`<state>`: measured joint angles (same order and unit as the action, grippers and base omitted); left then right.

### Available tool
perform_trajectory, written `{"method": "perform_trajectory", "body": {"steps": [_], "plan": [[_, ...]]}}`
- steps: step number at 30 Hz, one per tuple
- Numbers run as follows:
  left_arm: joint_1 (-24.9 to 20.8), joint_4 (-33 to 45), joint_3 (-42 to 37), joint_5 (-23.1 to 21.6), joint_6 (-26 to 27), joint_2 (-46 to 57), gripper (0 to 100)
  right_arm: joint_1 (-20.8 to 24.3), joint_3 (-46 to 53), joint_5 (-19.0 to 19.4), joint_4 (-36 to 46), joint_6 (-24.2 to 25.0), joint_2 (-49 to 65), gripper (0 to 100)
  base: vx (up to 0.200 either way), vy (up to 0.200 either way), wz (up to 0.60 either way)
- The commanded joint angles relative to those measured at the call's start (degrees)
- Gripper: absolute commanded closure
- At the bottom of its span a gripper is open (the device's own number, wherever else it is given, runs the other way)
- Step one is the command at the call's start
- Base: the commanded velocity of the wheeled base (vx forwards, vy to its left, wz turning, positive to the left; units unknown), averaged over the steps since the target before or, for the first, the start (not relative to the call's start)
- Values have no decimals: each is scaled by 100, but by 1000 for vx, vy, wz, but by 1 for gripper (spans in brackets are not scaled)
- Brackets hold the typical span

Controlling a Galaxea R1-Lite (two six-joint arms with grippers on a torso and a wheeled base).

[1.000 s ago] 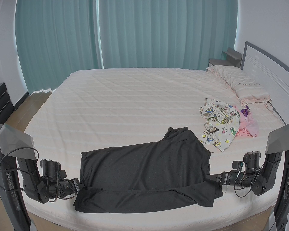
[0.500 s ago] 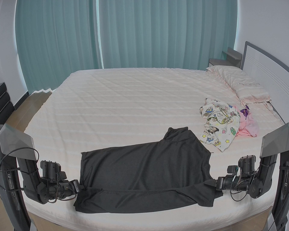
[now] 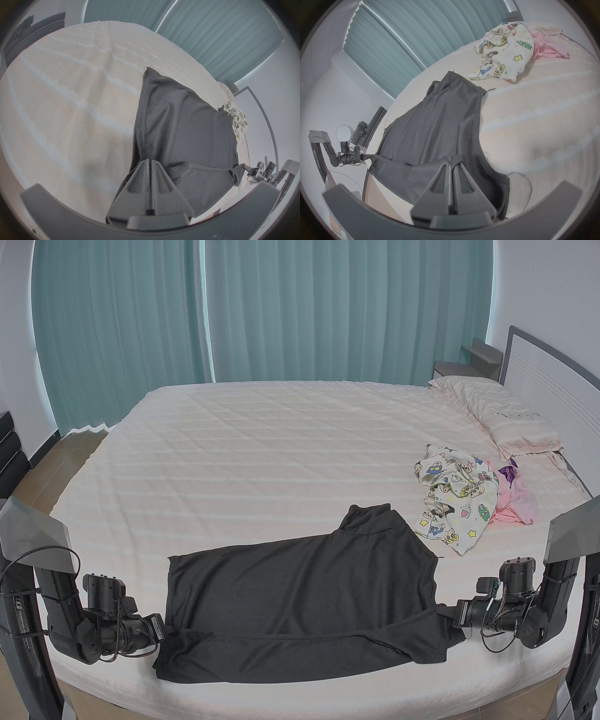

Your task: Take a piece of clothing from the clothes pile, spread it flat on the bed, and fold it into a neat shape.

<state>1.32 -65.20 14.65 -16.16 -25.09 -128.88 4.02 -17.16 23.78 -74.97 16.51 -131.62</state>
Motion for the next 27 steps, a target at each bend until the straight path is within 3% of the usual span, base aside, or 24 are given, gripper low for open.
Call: {"method": "perform_trajectory", "body": {"steps": [1, 20, 27], "plan": [[79, -2, 2, 8, 4, 12, 100, -77, -85, -5, 0, 2, 190, 100, 0, 0, 0], [141, -2, 205, 26, -233, -50, 100, -235, -428, -23, 62, 11, -171, 100, 0, 0, 0], [141, -11, 310, 228, -339, -164, 100, -306, -437, -5, 9, 11, -197, 100, 0, 0, 0]]}}
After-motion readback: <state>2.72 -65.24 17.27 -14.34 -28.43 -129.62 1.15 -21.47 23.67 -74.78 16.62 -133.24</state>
